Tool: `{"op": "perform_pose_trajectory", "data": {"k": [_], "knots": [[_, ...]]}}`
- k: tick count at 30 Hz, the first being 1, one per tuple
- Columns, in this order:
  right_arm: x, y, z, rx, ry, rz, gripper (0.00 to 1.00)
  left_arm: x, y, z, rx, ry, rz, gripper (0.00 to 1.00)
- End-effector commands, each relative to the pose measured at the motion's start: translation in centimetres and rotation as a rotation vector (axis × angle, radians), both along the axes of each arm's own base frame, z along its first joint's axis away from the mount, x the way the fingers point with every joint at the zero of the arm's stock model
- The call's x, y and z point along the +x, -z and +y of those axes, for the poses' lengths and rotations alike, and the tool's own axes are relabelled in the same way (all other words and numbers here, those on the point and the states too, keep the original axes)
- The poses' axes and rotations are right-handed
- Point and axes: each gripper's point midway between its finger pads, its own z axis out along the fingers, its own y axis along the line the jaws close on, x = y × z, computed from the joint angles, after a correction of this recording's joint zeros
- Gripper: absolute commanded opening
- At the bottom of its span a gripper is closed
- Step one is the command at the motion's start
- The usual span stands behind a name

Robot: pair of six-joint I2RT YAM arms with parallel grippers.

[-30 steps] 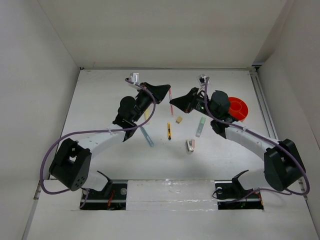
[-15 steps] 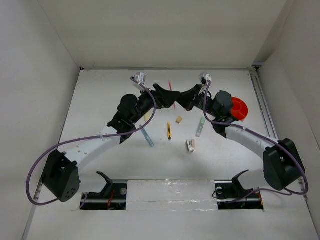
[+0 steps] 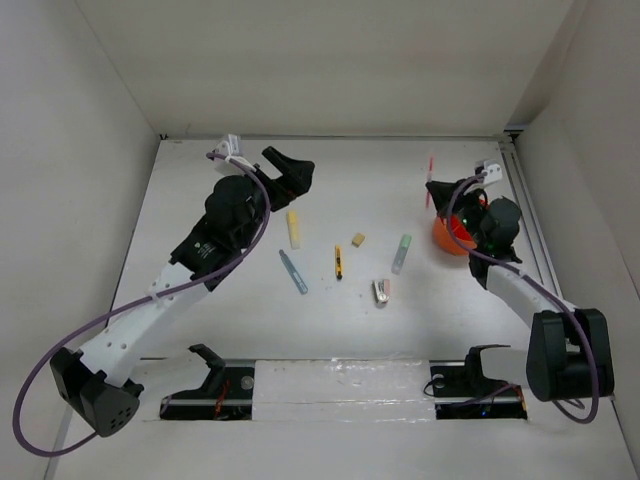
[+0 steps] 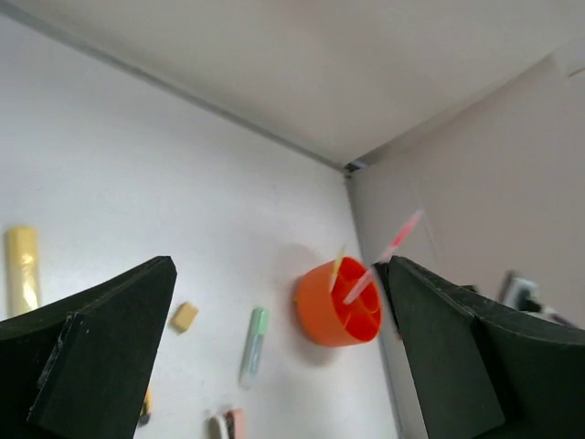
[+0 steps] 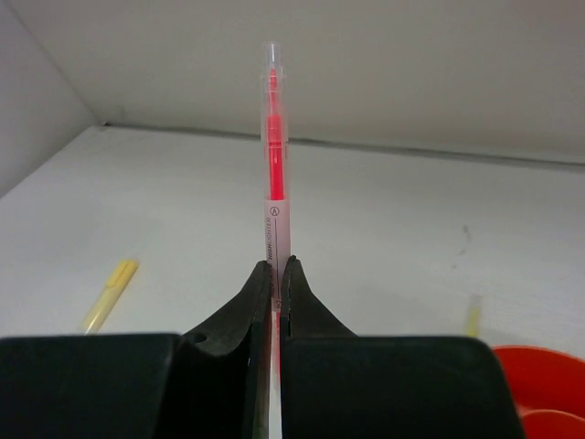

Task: Sort the stationery into containers
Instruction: Place the pen in the storage box.

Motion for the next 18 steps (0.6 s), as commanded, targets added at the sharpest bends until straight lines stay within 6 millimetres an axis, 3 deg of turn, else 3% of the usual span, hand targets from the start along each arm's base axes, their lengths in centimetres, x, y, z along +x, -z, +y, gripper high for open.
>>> {"op": "perform_pose_trajectory", "data": {"k": [1, 6, 9, 18], "knots": [[0.3, -3.2, -2.1, -0.035, 0.083, -0.107, 0.0, -1.0, 3.7, 1.4, 0.08, -0.028, 0.1, 1.0], [1.1, -2.0, -5.1, -0.091, 0.177, -0.061, 0.0, -1.3, 4.8, 1.5, 0.113, -0.025, 0.1, 1.0], [1.4, -1.8, -7.1, -0.109, 0.226, -0.056, 0.0, -1.0, 5.5, 0.5, 0.14, 0.015, 0.115, 1.0], [1.1, 0.7, -7.9, -0.133, 0.229, 0.0, 0.0, -1.0, 6.2, -1.1, 0.147, 0.085, 0.126, 1.0]]}}
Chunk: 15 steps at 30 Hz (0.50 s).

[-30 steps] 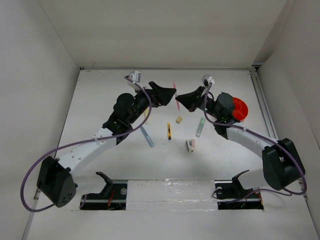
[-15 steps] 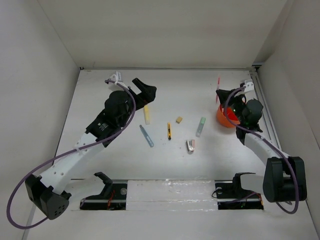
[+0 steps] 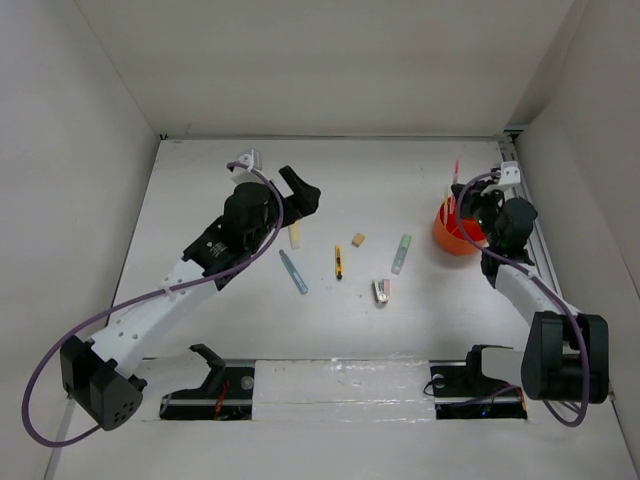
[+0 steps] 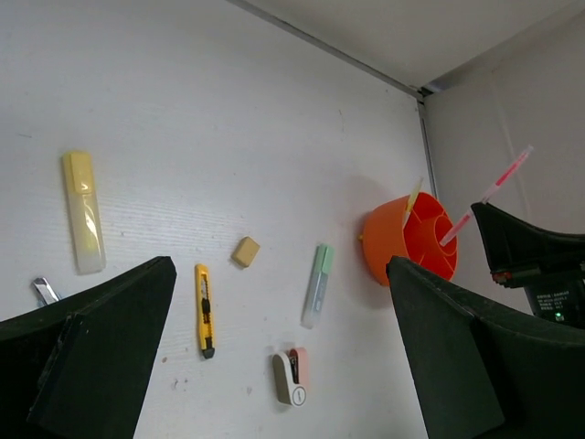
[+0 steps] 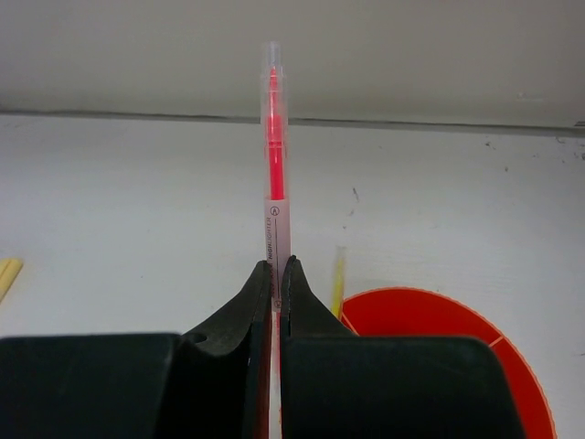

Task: Sort the stationery into containers
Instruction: Place the pen in the storage box.

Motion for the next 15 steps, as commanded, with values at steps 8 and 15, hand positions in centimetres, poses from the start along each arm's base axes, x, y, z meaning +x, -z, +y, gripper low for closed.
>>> {"op": "perform_pose_trajectory", "data": {"k": [8, 15], "knots": [[0.2, 2.4, -0.5, -0.021, 0.025, 0.033, 0.0, -0.5, -2.1, -1.8, -0.05, 0.1, -0.07, 1.0], [0.2, 3.5, -0.9, -0.002, 0.048, 0.04, 0.0, -0.8, -2.3, -2.6, -0.063, 0.148, -0.084, 1.0]]}}
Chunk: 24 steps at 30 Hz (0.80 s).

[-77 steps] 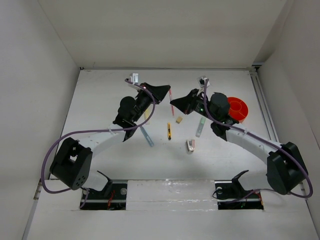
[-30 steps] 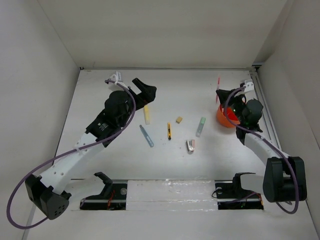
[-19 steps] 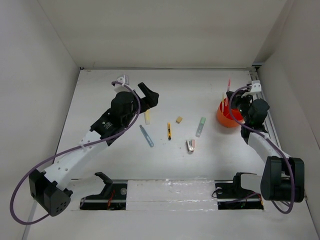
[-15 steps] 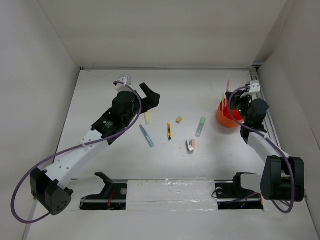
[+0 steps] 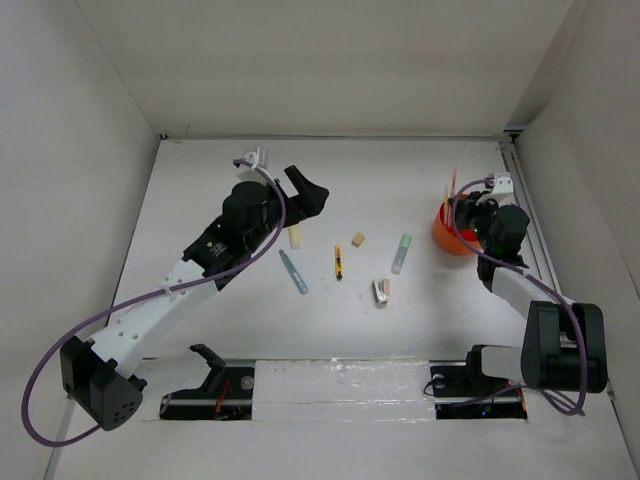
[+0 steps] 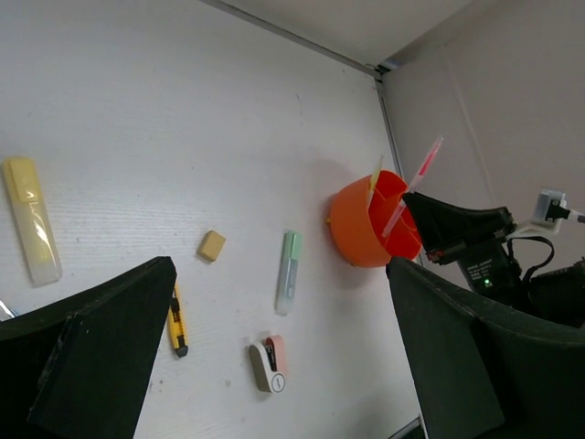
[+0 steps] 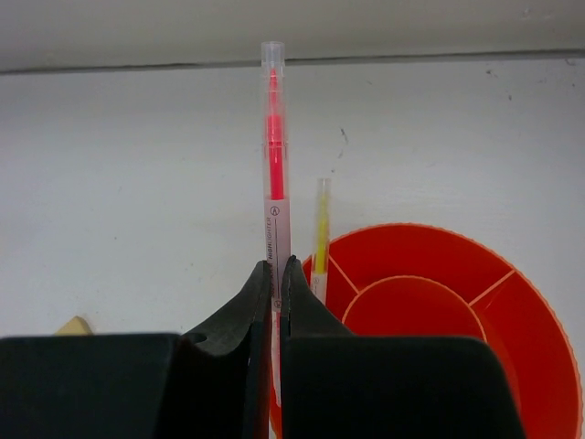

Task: Sort the stationery into containers
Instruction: Place the pen in the storage box.

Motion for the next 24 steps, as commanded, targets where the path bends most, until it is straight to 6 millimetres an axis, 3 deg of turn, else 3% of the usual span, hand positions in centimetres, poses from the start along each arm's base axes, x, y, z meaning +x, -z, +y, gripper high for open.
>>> {"op": "perform_pose_trajectory", "data": {"k": [1, 8, 10, 11, 12, 16, 19, 22, 24], "knots": [[0.3, -0.7, -0.8, -0.005, 0.03, -0.061, 0.0, -0.3, -1.3, -0.8, -0.029, 0.049, -0.053, 1.0], [0.2, 0.2, -0.6, 0.004, 0.021, -0.054, 0.0, -0.1, -0.6, -1.4, -0.027, 0.067, -0.043, 1.0], [0.2, 0.2, -0.5, 0.013, 0.022, -0.052, 0.05, -0.3, -0.6, -1.5, -0.029, 0.076, -0.042, 1.0], [0.2, 0.2, -0.5, 0.013, 0.022, -0.052, 0.08, -0.3, -0.6, -1.5, -0.029, 0.076, -0.042, 1.0], [0.2, 0.2, -0.5, 0.013, 0.022, -0.052, 0.19, -0.3, -0.6, -1.5, -0.029, 0.076, -0.042, 1.0], [-0.1, 0.3, -0.5, 0.024, 0.022, -0.05, 0.44, -0.3, -0.6, -1.5, -0.029, 0.076, -0.042, 1.0], [-0.7, -0.9, -0.1, 0.032, 0.008, -0.099, 0.55, -0.1, -0.3, -1.6, -0.024, 0.076, -0.034, 1.0], [-1.0, -2.2, -0.1, 0.029, 0.007, -0.135, 0.58, -0.1, -0.3, -1.6, -0.023, 0.076, -0.034, 1.0], [-1.6, -3.3, 0.2, 0.048, -0.003, -0.167, 0.67, -0.1, -0.3, -1.6, -0.031, 0.074, -0.03, 1.0]]}}
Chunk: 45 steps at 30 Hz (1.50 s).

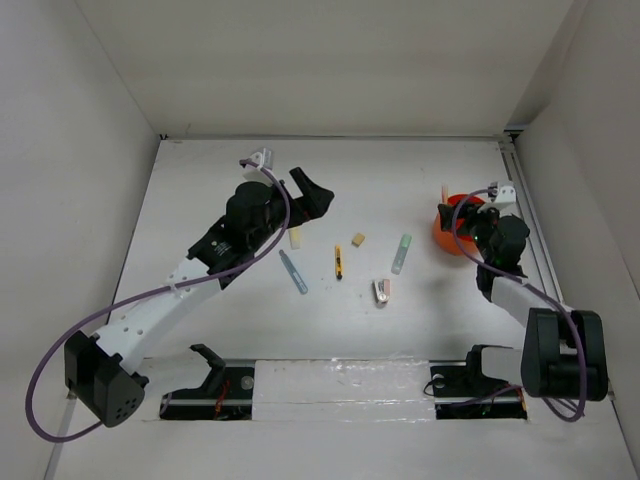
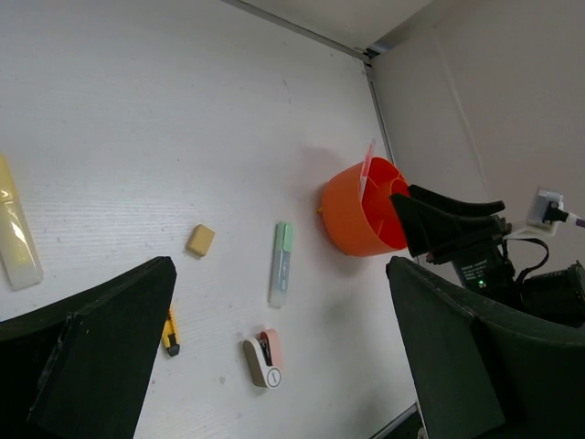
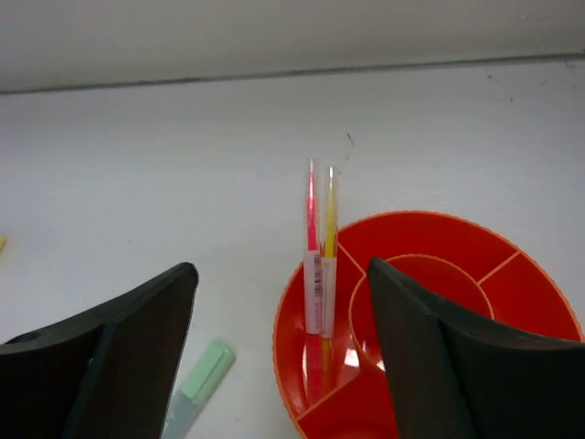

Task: Sort the stationery into containers
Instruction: Place the pen in the storage box, then pick up the stationery from the center of the board.

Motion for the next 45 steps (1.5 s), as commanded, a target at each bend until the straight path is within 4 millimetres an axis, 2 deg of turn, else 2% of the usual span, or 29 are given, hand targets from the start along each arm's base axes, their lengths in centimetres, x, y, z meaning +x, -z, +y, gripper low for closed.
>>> {"op": "perform_pose_trajectory", "data": {"k": [1, 2, 3, 4, 5, 6, 7, 8, 9, 10, 11, 12, 13, 15, 16, 17, 20, 22, 25, 28, 30, 31, 32, 34, 35, 36, 38, 40, 45], "knots": [[-0.5, -5.1, 0.5, 0.013, -0.022, -0.17, 0.85, 0.2, -0.5, -0.5, -0.013, 0.009, -0.025, 1.0], [-0.7, -5.2, 0.5, 0.013, -0.022, -0.168, 1.0, 0.2, -0.2, -0.4, -0.008, 0.009, -0.018, 1.0], [-0.8, -5.4, 1.6, 0.017, -0.04, -0.16, 1.0, 0.3, 0.1, -0.1, 0.003, -0.009, -0.011, 1.0], [-0.8, -7.2, 2.0, 0.01, -0.039, -0.183, 1.0, 0.6, 0.1, -0.1, 0.006, -0.024, 0.001, 1.0], [-1.0, -5.6, 2.4, 0.004, -0.027, -0.089, 1.0, 1.1, 0.6, 0.3, 0.02, -0.057, 0.019, 1.0], [-1.0, -5.5, 2.9, -0.01, 0.035, -0.05, 1.0, 1.1, 1.4, 0.6, 0.051, -0.075, 0.049, 1.0], [-0.9, -7.7, 3.1, -0.026, 0.076, -0.059, 1.0, 1.5, 1.1, 0.9, 0.052, -0.101, 0.058, 1.0], [-1.7, -5.4, 3.1, -0.069, 0.122, 0.065, 1.0, 2.0, 1.6, 1.3, 0.067, -0.144, 0.078, 1.0], [-2.0, -5.2, 1.4, -0.089, 0.267, 0.108, 1.0, 2.0, 2.3, 1.7, 0.098, -0.162, 0.104, 1.0], [-2.3, -6.3, 2.5, -0.082, 0.281, 0.121, 1.0, 2.2, 2.1, 1.9, 0.094, -0.183, 0.111, 1.0], [-3.2, -4.9, 2.4, -0.086, 0.31, 0.206, 1.0, 2.5, 3.0, 2.2, 0.12, -0.204, 0.128, 1.0], [-3.3, -4.5, 2.3, -0.087, 0.331, 0.24, 1.0, 2.6, 2.5, 2.3, 0.109, -0.218, 0.129, 1.0], [-3.7, -4.4, 1.9, -0.081, 0.355, 0.265, 1.0, 2.6, 3.4, 2.5, 0.124, -0.23, 0.155, 1.0], [-3.9, -3.8, 2.5, -0.08, 0.327, 0.301, 1.0, 2.9, 3.2, 2.9, 0.131, -0.262, 0.159, 1.0], [-3.9, -3.7, 3.4, -0.083, 0.265, 0.308, 1.0, 2.7, 3.7, 3.2, 0.139, -0.279, 0.18, 1.0], [-4.1, -4.1, 4.2, -0.092, 0.223, 0.295, 1.0, 2.9, 3.3, 3.3, 0.128, -0.3, 0.189, 1.0], [-4.9, -4.8, 4.7, -0.076, 0.21, 0.242, 1.0, 3.3, 4.1, 4.8, 0.175, -0.372, 0.222, 1.0], [-5.3, -5.2, 5.0, -0.061, 0.183, 0.194, 1.0, 3.6, 4.9, 4.9, 0.192, -0.4, 0.252, 1.0], [-5.5, -4.7, 5.6, -0.073, 0.149, 0.202, 1.0, 3.8, 5.1, 5.2, 0.212, -0.429, 0.274, 1.0], [-5.4, -4.8, 7.4, -0.095, 0.071, 0.209, 1.0, 4.3, 6.3, 5.6, 0.222, -0.443, 0.307, 1.0], [-5.6, -4.9, 9.3, -0.111, -0.013, 0.21, 1.0, 5.5, 7.7, 5.3, 0.244, -0.406, 0.338, 1.0], [-5.5, -5.2, 9.9, -0.119, -0.033, 0.204, 1.0, 6.2, 7.5, 5.0, 0.256, -0.387, 0.335, 1.0], [-5.4, -5.8, 9.9, -0.114, -0.033, 0.192, 1.0, 7.1, 9.5, 4.3, 0.31, -0.365, 0.366, 1.0], [-5.6, -6.5, 11.0, -0.109, -0.066, 0.178, 1.0, 7.4, 11.7, 4.2, 0.424, -0.338, 0.43, 1.0], [-5.6, -7.3, 11.2, -0.109, -0.081, 0.161, 1.0, 8.3, 11.2, 3.7, 0.438, -0.333, 0.432, 1.0], [-5.7, -7.6, 11.4, -0.108, -0.093, 0.162, 1.0, 8.7, 13.9, 3.4, 0.494, -0.329, 0.491, 1.0], [-5.8, -8.6, 12.2, -0.104, -0.138, 0.148, 1.0, 8.8, 15.7, 3.7, 0.566, -0.318, 0.517, 1.0], [-6.3, -8.6, 12.8, -0.107, -0.172, 0.161, 1.0, 8.7, 17.9, 3.4, 0.591, -0.293, 0.552, 1.0], [-7.0, -8.6, 13.2, -0.104, -0.201, 0.158, 1.0, 8.0, 21.0, 4.0, 0.617, -0.302, 0.623, 1.0]]}}
